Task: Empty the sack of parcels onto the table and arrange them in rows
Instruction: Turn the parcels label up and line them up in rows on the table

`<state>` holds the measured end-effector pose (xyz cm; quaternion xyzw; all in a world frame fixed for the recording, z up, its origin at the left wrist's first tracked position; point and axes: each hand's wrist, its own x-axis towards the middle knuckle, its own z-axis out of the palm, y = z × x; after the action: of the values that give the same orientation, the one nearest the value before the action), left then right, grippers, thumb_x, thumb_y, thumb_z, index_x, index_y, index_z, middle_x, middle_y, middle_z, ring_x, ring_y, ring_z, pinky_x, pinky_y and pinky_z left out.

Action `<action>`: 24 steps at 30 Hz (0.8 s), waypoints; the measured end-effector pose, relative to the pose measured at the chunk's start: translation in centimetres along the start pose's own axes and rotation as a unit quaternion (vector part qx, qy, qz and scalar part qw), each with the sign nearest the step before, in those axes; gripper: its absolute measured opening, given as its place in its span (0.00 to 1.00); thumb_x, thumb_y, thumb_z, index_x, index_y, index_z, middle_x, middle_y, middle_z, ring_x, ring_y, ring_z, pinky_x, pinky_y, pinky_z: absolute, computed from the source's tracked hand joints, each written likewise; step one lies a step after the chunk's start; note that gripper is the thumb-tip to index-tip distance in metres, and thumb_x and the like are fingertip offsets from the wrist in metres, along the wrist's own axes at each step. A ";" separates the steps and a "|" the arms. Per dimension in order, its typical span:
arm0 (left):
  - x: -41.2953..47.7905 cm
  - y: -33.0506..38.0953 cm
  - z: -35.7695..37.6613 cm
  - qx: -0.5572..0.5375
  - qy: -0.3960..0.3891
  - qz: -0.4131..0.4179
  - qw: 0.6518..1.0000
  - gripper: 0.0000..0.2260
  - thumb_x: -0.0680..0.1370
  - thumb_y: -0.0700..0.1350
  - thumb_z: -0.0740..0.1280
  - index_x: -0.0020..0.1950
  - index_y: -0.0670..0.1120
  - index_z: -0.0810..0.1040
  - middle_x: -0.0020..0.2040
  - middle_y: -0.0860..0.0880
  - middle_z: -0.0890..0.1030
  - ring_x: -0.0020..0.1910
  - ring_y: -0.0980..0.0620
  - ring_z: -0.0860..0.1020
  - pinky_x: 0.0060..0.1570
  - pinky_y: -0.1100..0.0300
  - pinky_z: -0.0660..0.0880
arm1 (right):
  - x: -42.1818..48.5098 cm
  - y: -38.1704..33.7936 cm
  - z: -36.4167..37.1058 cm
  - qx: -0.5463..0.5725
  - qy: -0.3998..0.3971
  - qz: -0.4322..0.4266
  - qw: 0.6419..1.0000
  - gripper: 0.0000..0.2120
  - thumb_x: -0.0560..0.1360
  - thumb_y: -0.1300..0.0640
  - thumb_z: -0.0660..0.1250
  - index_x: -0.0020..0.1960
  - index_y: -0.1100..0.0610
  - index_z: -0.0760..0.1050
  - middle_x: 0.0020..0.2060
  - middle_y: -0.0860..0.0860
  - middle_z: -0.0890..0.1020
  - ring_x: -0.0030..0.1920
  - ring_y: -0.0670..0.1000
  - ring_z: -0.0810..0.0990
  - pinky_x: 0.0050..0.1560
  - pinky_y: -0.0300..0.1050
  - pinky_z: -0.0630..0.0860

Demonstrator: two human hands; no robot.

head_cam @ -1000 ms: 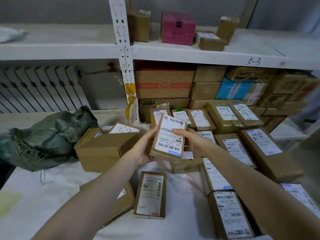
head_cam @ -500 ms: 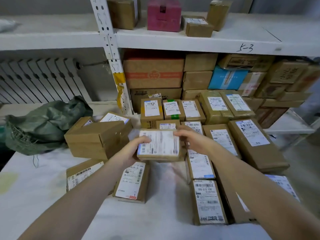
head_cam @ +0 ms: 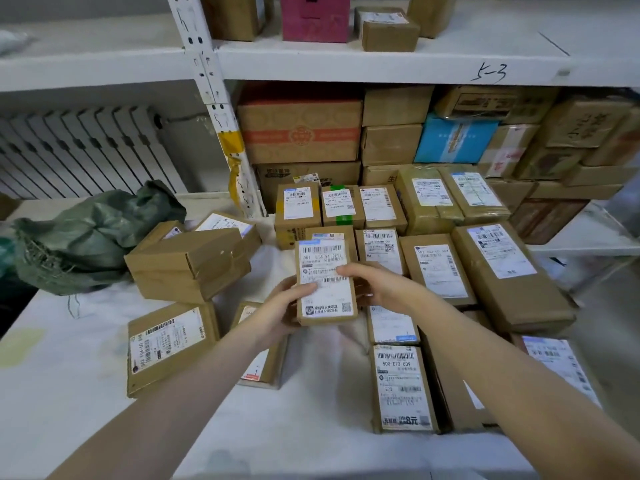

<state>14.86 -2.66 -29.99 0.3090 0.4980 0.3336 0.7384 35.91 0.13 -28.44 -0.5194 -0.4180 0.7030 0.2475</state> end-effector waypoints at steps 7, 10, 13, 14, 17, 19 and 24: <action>-1.0 -2.3 1.0 0.022 0.000 -0.088 0.996 0.14 0.73 0.45 0.70 0.59 0.47 0.79 0.52 0.45 0.85 0.52 0.48 0.82 0.58 0.51 0.74 | -0.7 1.3 -1.5 -0.101 0.121 -0.011 0.987 0.23 0.74 0.46 0.71 0.64 0.55 0.73 0.57 0.49 0.79 0.59 0.51 0.76 0.57 0.48 0.75; -1.0 -3.8 0.9 -0.018 0.006 -0.133 0.991 0.15 0.73 0.44 0.69 0.59 0.44 0.80 0.54 0.43 0.84 0.52 0.46 0.82 0.58 0.49 0.75 | -0.2 2.0 -2.0 -0.134 0.216 -0.067 0.965 0.14 0.78 0.56 0.66 0.62 0.58 0.75 0.54 0.54 0.79 0.56 0.54 0.78 0.52 0.44 0.75; 0.1 -5.6 1.0 0.007 0.033 -0.130 0.991 0.14 0.76 0.47 0.68 0.60 0.45 0.79 0.54 0.43 0.84 0.55 0.44 0.82 0.59 0.47 0.76 | -0.3 3.2 -1.8 -0.185 0.225 -0.103 0.951 0.11 0.77 0.62 0.64 0.59 0.59 0.77 0.49 0.53 0.80 0.49 0.51 0.78 0.40 0.33 0.72; 0.7 -6.3 1.1 0.023 0.053 -0.115 0.992 0.15 0.77 0.47 0.68 0.62 0.45 0.78 0.54 0.43 0.84 0.55 0.44 0.82 0.58 0.47 0.76 | -0.3 3.7 -1.6 -0.204 0.226 -0.112 0.946 0.10 0.77 0.63 0.64 0.57 0.58 0.78 0.47 0.50 0.79 0.49 0.49 0.78 0.41 0.33 0.71; 2.2 -7.9 1.8 0.021 0.095 -0.062 0.993 0.17 0.78 0.44 0.68 0.66 0.45 0.75 0.56 0.44 0.84 0.54 0.47 0.82 0.58 0.49 0.77 | 0.0 4.8 -0.6 -0.285 0.212 -0.136 0.925 0.10 0.76 0.64 0.64 0.54 0.55 0.79 0.46 0.48 0.80 0.50 0.48 0.79 0.50 0.40 0.74; 2.7 -8.4 2.6 0.023 0.113 -0.033 0.993 0.11 0.79 0.42 0.67 0.62 0.45 0.76 0.56 0.44 0.83 0.51 0.48 0.82 0.50 0.53 0.79 | 0.2 5.4 0.2 -0.356 0.181 -0.144 0.905 0.11 0.75 0.63 0.65 0.56 0.55 0.79 0.49 0.50 0.82 0.49 0.48 0.80 0.53 0.44 0.78; 2.5 -8.4 2.6 0.275 0.195 0.074 0.939 0.11 0.77 0.45 0.69 0.58 0.45 0.77 0.52 0.46 0.82 0.50 0.48 0.81 0.47 0.56 0.78 | 0.0 7.0 1.1 -0.582 -0.003 -0.184 0.792 0.22 0.68 0.47 0.74 0.60 0.49 0.76 0.55 0.47 0.75 0.56 0.47 0.74 0.55 0.45 0.73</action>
<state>19.60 -5.91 -37.15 0.4654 0.6799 0.2911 0.4862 35.47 -3.88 -34.22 -0.4765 -0.8366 0.2693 0.0223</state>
